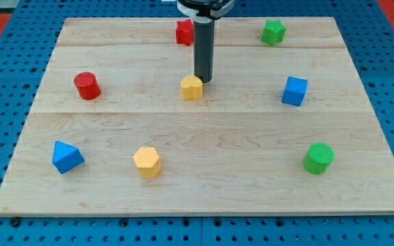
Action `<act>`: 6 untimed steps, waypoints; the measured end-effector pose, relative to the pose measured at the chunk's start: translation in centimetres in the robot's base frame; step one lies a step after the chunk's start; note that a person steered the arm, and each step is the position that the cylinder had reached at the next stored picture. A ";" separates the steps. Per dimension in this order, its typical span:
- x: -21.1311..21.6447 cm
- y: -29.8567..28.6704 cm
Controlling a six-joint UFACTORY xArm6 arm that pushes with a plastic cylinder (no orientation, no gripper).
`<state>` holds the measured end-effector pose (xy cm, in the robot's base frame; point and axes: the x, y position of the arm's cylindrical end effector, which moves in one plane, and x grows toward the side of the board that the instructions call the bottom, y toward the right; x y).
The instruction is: Move your arms to the green star
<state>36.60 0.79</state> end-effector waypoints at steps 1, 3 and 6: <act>-1.0 4.6; -8.6 22.1; -11.5 11.9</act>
